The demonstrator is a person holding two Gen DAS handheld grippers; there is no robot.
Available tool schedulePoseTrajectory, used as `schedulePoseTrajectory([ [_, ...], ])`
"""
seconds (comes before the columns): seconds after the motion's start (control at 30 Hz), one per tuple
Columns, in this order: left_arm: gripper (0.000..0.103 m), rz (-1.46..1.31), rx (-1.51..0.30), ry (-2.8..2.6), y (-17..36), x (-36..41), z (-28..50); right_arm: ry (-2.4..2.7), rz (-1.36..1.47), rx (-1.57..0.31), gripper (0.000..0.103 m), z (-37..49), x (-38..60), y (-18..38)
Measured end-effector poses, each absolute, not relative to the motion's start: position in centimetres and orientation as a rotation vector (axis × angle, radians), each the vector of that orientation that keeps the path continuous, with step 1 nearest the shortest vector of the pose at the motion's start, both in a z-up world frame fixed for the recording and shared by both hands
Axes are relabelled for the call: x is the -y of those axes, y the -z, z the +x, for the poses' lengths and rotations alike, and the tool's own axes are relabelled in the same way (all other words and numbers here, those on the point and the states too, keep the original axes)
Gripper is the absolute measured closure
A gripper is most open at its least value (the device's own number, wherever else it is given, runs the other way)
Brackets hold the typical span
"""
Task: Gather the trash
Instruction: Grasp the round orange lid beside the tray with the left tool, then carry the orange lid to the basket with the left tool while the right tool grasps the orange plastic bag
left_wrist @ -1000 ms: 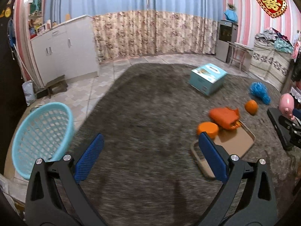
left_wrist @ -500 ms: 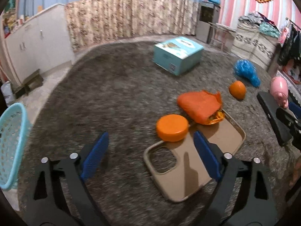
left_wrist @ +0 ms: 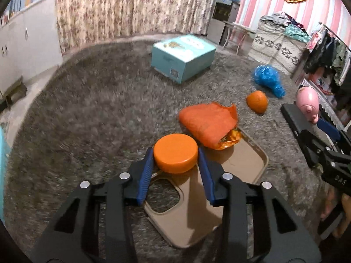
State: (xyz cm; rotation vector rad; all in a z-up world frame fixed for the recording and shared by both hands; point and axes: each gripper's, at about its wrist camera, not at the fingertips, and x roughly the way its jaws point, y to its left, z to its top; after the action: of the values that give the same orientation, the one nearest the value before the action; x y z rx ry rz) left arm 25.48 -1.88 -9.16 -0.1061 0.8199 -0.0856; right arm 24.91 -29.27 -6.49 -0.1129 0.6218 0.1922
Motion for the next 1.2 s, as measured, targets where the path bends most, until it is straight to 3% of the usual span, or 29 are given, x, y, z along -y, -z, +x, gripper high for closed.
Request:
schedulePoseTrajectory([
  [0.4, 0.064, -0.053, -0.692, -0.102, 3.6, -5.0, 18.7, -0.331, -0.107, -0.654, 0.012, 25.7, 22.4, 6.3],
  [0.93, 0.064, -0.137, -0.653, -0.341, 2.8, -15.7, 13.2, -0.348, -0.182, -0.797, 0.013, 28.8, 15.3, 9.8],
  [1.0, 0.064, -0.15, -0.651, -0.347, 2.9, -16.4, 12.9, -0.347, -0.164, -0.812, 0.036, 29.2, 15.5, 9.8],
  [1.2, 0.064, -0.164, -0.64, -0.368, 3.1, -18.1, 12.2, -0.343, -0.178, -0.811, 0.048, 29.5, 15.1, 9.5],
])
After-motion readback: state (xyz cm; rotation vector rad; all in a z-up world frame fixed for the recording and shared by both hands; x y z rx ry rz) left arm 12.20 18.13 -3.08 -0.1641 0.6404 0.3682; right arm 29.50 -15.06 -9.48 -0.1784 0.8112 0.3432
